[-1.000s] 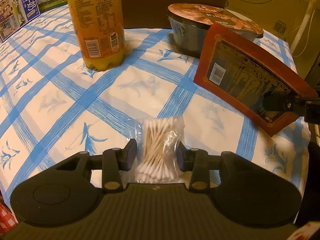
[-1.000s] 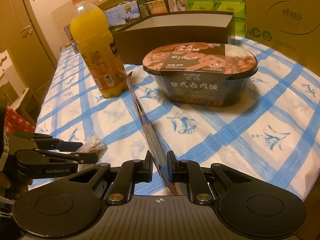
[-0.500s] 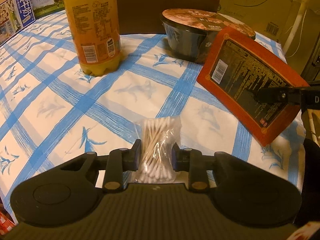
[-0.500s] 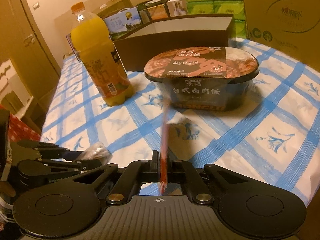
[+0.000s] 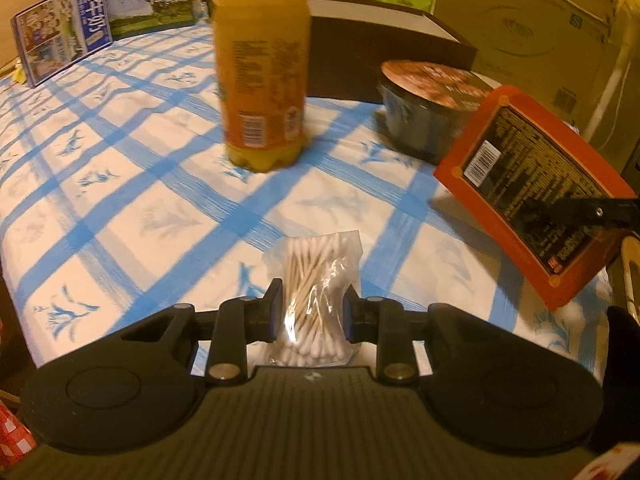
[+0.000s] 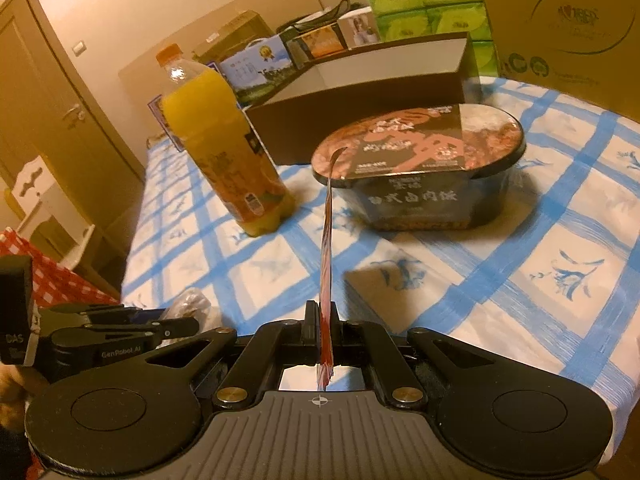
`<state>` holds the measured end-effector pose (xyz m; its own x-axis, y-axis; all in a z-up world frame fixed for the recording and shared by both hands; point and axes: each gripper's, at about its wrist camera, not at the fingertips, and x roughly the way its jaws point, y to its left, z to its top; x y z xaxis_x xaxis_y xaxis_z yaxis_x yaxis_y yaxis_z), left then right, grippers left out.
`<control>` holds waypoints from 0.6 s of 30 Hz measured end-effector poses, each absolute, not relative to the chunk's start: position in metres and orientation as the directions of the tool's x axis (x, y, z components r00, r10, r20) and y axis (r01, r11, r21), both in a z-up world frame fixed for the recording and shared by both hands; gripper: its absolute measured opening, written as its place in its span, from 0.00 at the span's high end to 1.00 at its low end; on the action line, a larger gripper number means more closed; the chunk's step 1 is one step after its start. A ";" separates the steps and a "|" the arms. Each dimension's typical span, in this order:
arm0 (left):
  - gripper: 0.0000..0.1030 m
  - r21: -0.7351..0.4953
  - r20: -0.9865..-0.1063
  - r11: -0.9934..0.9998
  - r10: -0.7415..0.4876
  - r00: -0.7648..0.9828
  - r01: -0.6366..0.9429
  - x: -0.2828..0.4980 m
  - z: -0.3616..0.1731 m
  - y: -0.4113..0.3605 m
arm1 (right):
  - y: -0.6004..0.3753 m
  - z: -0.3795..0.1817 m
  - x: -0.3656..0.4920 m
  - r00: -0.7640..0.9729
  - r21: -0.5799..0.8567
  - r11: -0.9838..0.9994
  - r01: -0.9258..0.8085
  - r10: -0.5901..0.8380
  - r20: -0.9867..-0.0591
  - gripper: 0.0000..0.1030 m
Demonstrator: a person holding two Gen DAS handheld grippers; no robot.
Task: Organize soft objects
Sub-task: 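Lift the snack packet and cotton swab bag and carry them toward the box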
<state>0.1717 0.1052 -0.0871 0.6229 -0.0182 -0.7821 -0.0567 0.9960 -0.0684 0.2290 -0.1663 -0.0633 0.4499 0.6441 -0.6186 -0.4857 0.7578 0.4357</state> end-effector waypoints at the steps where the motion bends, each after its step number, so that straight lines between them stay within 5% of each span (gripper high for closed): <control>1: 0.75 -0.070 -0.780 0.996 -0.016 0.625 -0.061 0.171 -0.086 0.107 | -0.165 -0.062 0.229 0.448 0.439 0.754 -0.489 0.649 -0.615 0.99; 18: 0.75 -0.041 -0.746 0.991 0.054 0.664 -0.126 0.184 -0.066 0.158 | -0.130 -0.038 0.248 0.424 0.443 0.700 -0.561 0.702 -0.572 0.99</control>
<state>0.1843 0.1584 -0.0660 0.6641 0.0539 -0.7457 -0.1261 0.9912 -0.0407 0.2480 -0.1297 -0.0380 0.4244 0.7018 -0.5721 -0.5607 0.6998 0.4426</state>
